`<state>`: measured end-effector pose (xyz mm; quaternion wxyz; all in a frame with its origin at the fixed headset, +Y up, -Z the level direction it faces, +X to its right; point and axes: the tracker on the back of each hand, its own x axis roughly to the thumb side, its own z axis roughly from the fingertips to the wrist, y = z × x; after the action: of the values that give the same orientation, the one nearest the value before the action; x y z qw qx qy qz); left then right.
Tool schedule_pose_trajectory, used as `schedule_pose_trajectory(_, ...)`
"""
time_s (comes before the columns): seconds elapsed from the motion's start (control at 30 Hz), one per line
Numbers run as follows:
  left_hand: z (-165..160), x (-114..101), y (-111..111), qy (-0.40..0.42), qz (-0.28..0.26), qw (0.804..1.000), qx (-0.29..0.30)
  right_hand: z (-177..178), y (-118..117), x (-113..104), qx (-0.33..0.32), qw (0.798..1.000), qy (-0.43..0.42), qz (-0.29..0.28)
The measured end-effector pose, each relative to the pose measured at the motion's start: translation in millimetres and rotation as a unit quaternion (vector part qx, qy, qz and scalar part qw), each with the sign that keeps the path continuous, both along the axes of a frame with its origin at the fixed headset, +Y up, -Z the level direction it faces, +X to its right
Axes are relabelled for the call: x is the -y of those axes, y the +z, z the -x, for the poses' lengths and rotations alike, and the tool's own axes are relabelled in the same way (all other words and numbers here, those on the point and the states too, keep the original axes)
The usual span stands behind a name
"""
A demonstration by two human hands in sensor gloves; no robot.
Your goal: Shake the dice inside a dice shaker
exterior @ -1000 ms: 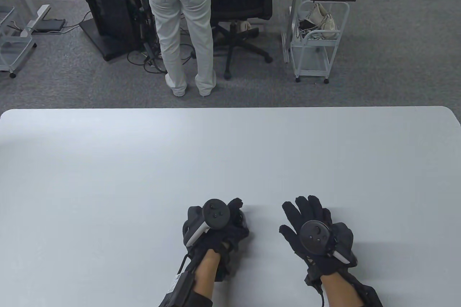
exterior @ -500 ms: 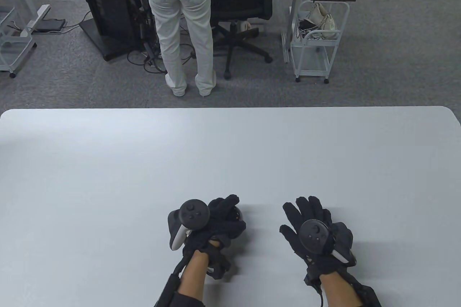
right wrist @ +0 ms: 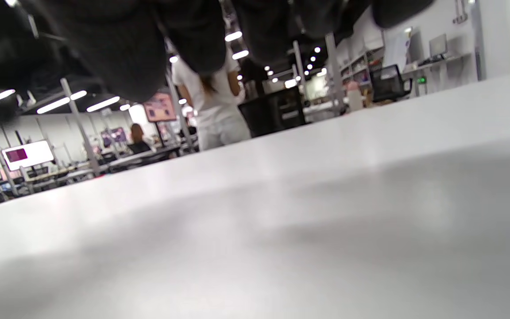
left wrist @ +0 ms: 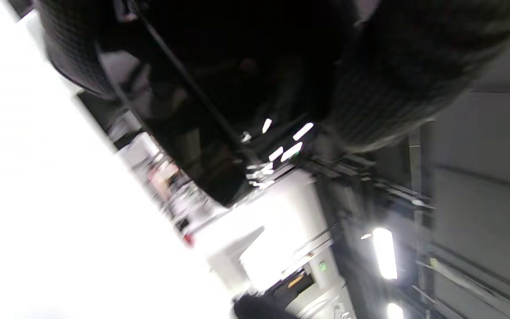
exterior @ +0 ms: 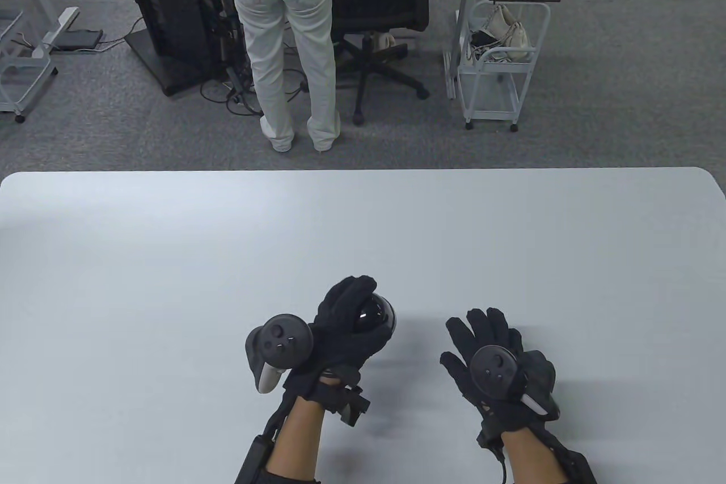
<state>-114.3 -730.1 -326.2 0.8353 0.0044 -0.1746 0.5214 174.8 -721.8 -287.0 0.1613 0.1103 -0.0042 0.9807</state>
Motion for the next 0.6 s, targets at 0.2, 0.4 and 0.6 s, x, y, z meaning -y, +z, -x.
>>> schedule_pose_trajectory(0.2,-5.3,17.4,-2.8,-0.035,0.036,0.999,0.017,-1.3,-0.7,1.5,0.002,1.000,0.000,0.006)
schedule_pose_trajectory(0.4,-5.8,24.1,-2.2,-0.064,0.042,0.997,0.019,-0.2,-0.8,2.6,-0.002,1.000,0.004,0.008)
schedule_pose_trajectory(0.6,-4.0,33.1,-4.2,-0.077,0.058,0.995,0.014,-0.6,-0.5,2.9,-0.002,1.000,0.003,0.007)
